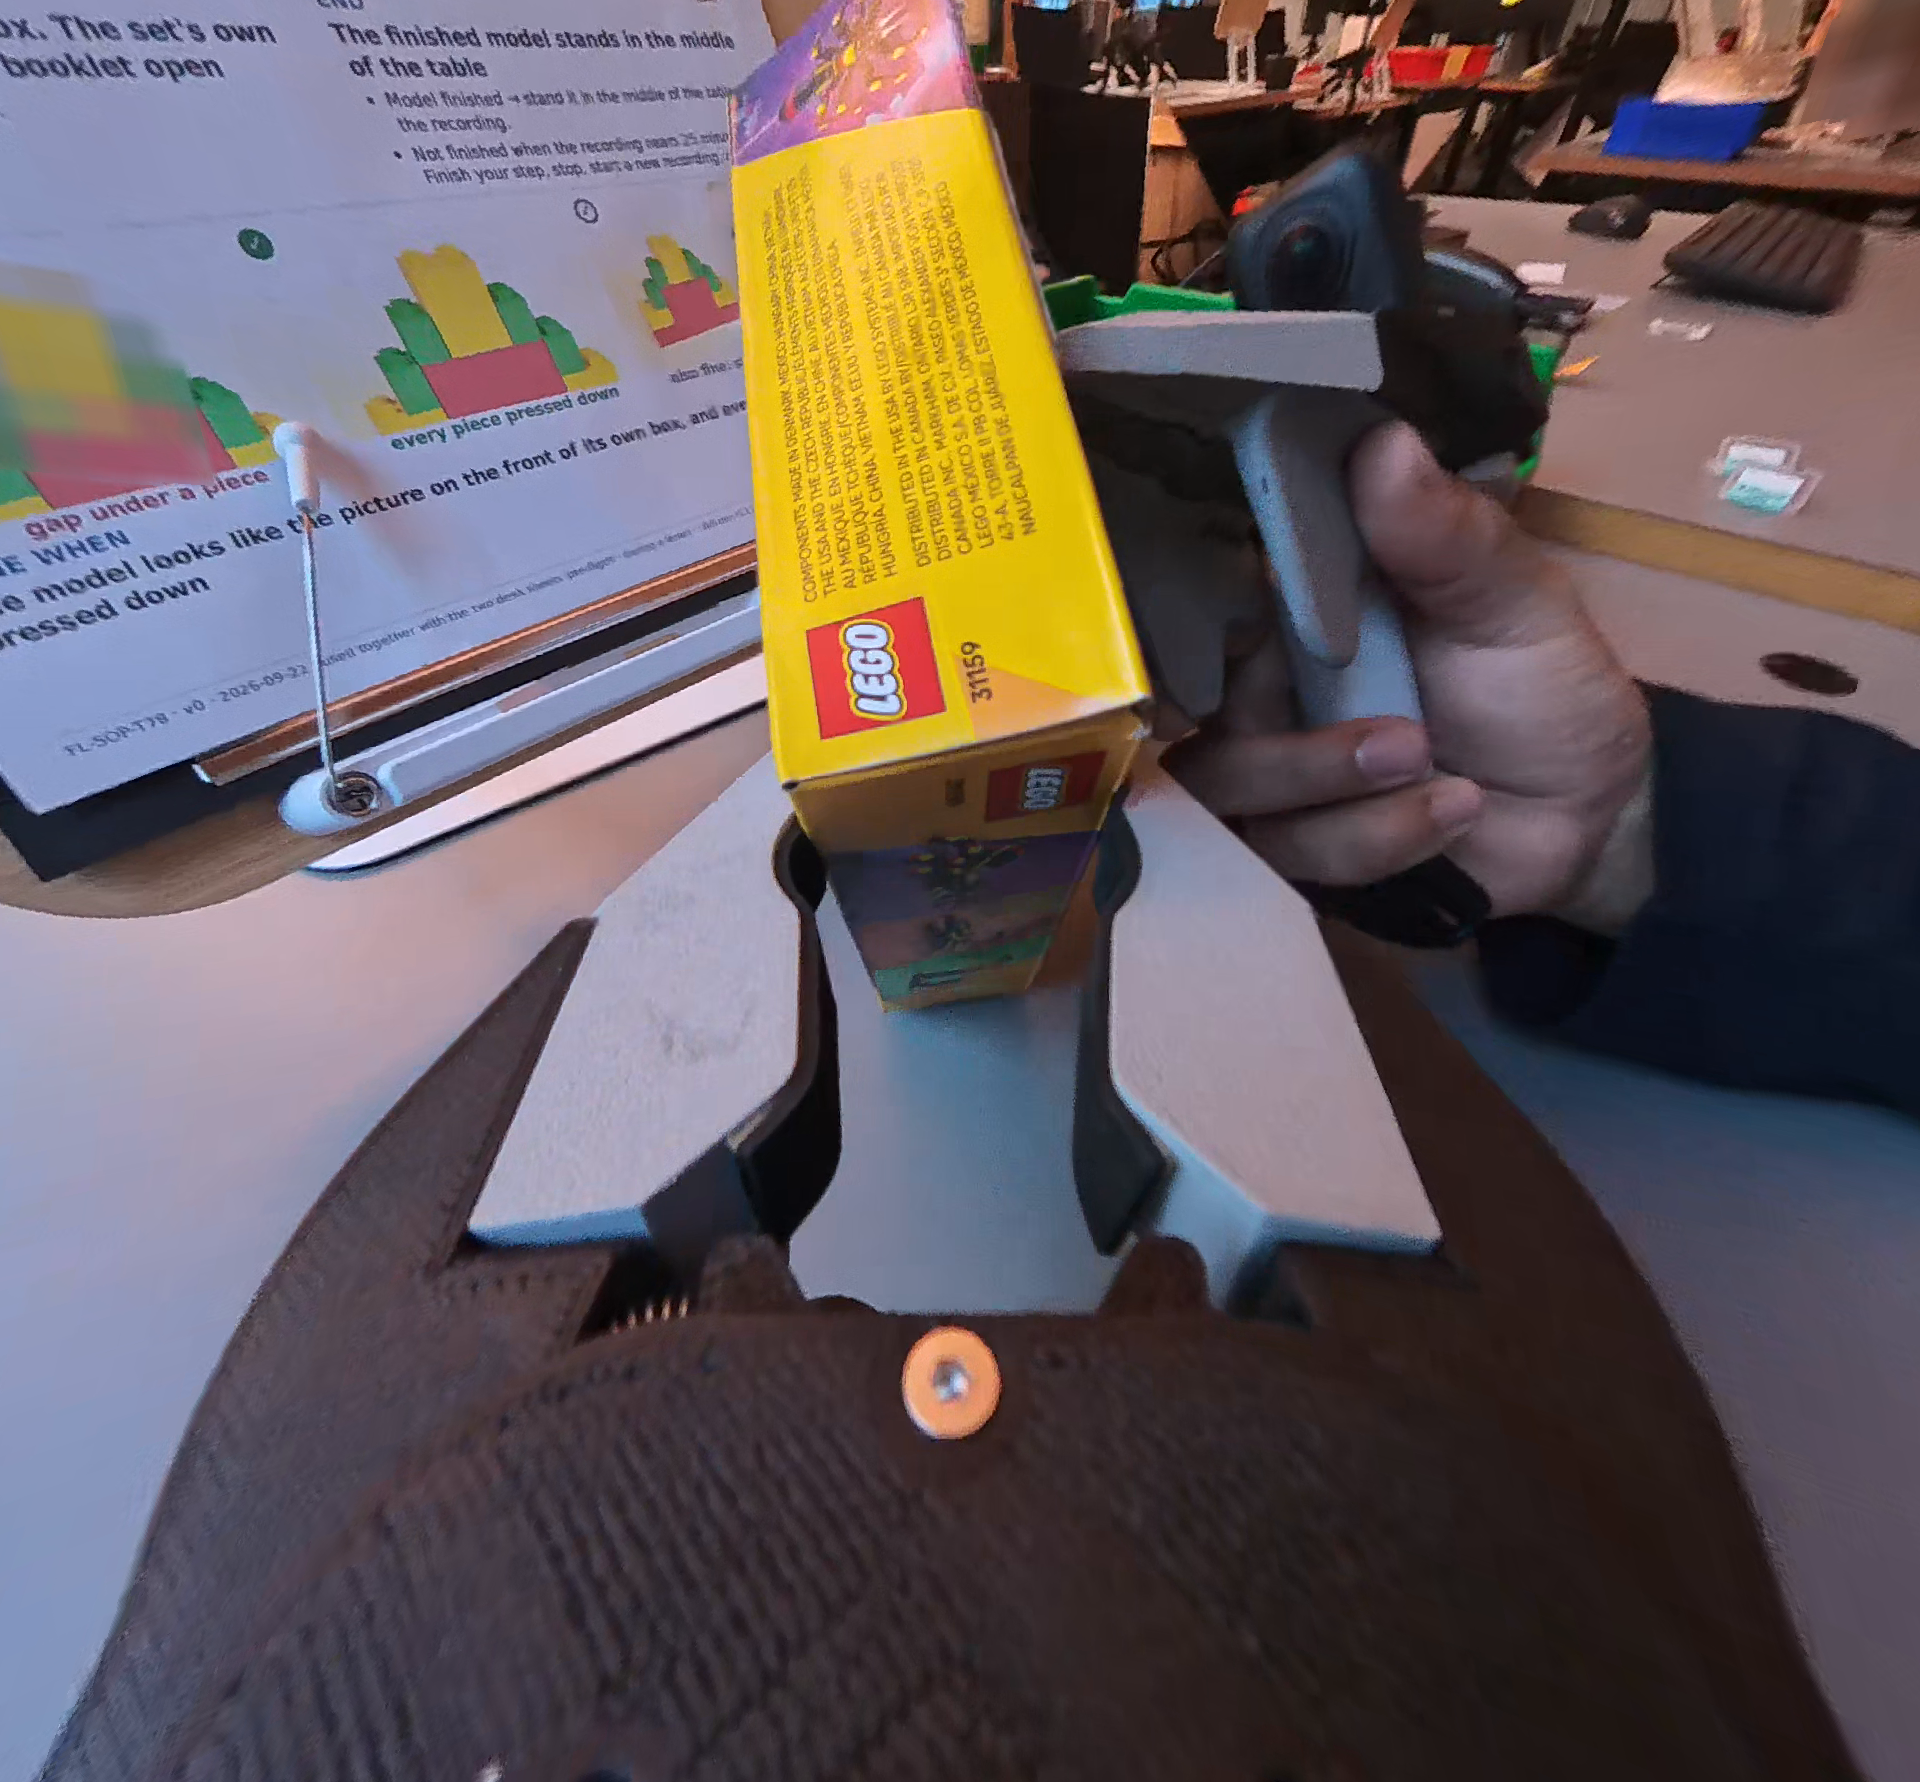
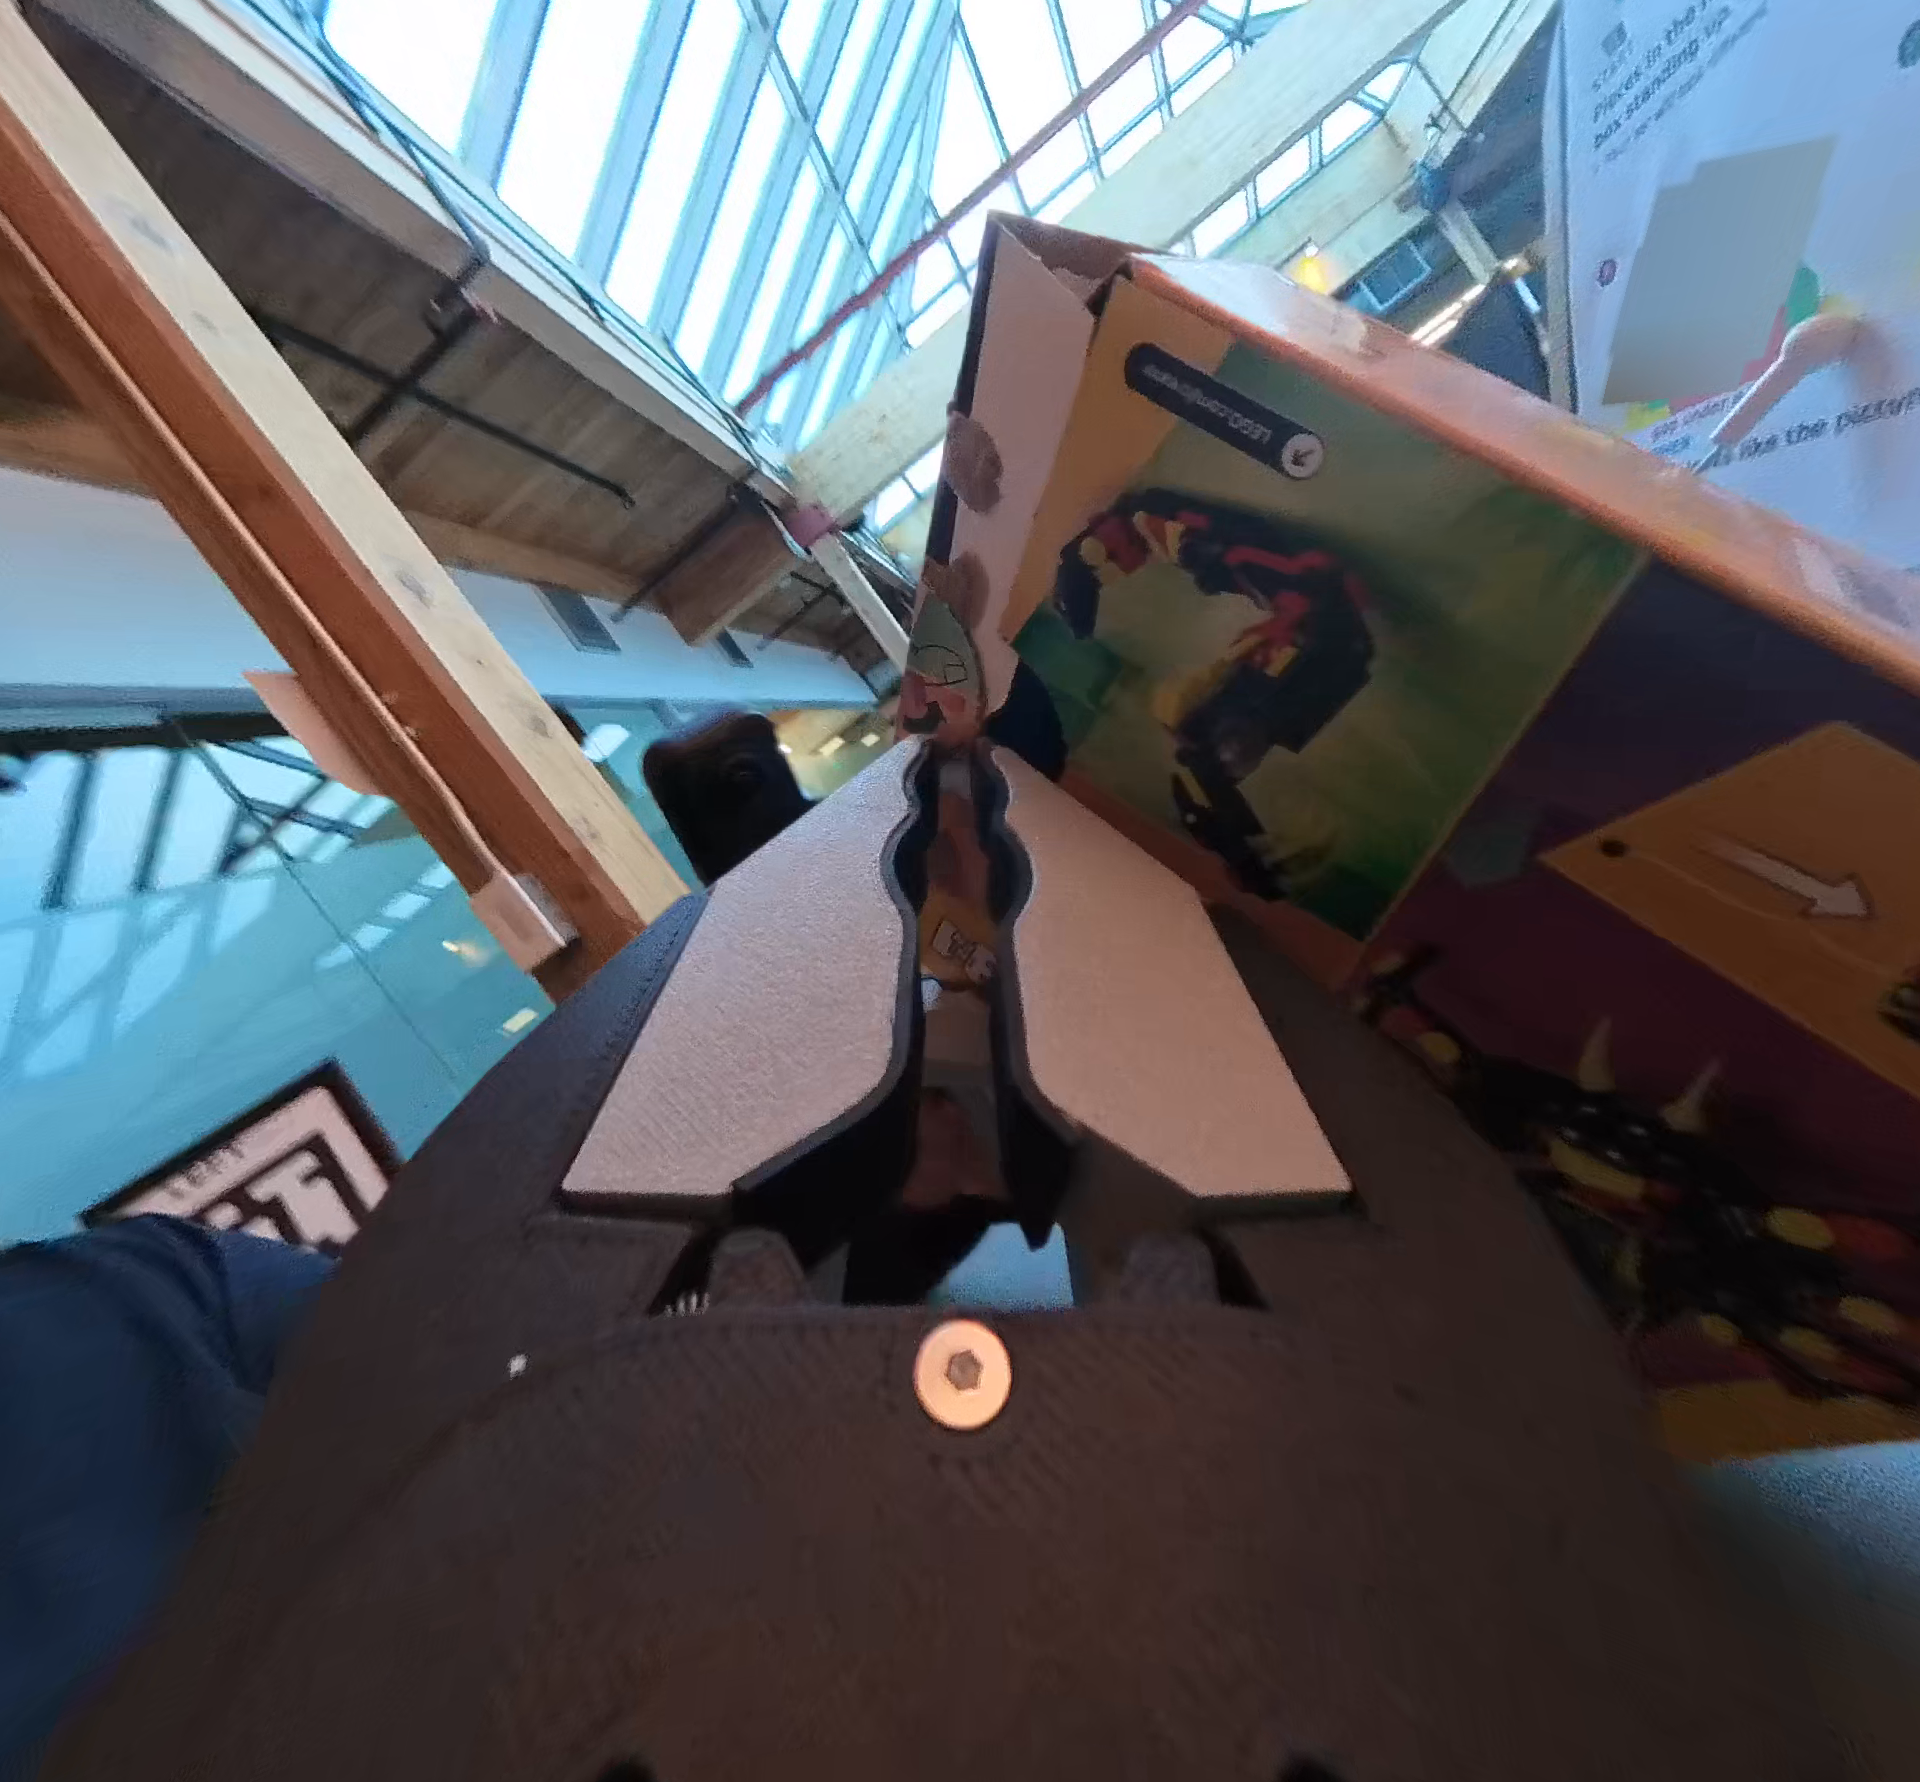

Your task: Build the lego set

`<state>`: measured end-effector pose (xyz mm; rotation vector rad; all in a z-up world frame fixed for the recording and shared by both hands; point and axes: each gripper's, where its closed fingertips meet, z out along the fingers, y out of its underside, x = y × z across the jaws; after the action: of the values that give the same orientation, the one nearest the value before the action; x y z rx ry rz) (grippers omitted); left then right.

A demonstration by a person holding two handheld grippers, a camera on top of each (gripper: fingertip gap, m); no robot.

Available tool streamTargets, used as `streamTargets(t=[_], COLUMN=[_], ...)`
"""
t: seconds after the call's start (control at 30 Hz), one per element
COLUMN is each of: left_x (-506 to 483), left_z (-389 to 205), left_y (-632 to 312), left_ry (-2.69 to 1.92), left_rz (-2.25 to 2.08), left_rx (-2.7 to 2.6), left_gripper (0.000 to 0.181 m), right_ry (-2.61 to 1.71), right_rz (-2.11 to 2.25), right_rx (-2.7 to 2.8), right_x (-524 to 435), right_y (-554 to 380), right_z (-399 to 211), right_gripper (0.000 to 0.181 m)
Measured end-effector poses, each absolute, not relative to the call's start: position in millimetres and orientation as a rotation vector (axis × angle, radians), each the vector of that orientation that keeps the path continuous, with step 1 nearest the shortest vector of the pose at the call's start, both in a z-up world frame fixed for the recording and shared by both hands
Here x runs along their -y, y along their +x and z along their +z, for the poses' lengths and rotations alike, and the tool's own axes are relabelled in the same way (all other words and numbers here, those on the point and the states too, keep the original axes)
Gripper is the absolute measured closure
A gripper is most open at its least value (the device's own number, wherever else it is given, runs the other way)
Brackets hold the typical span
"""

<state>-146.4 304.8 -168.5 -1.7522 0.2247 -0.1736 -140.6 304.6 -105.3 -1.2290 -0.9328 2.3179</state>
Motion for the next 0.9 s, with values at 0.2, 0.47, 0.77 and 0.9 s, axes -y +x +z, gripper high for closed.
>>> streamTargets(t=[0.2, 0.47, 0.77, 0.9], left_x=[-302.1, -302.8, -303.1, -303.5], left_z=[-169.5, -175.6, -158.3, -166.1], left_y=[-140.5, -146.3, -137.2, -145.5], left_ry=[-1.795, -1.860, -1.788, -1.812], left_rz=[-0.217, -0.155, -0.333, -0.349], left_rx=[-0.256, -0.270, -0.221, -0.184], left_gripper=[0.131, 0.132, 0.132, 0.131], right_ry=[-1.220, -1.329, -1.125, -1.174], right_rz=[2.118, 2.323, 2.774, 2.669], right_rx=[1.048, 0.887, 0.647, 0.664], right_x=[-297.7, -304.3, -308.2, -306.1], right_y=[-137.6, -145.6, -142.2, -149.2], right_z=[-102.7, -102.2, -85.1, -88.7], right_gripper=[0.160, 0.150, 0.181, 0.181])
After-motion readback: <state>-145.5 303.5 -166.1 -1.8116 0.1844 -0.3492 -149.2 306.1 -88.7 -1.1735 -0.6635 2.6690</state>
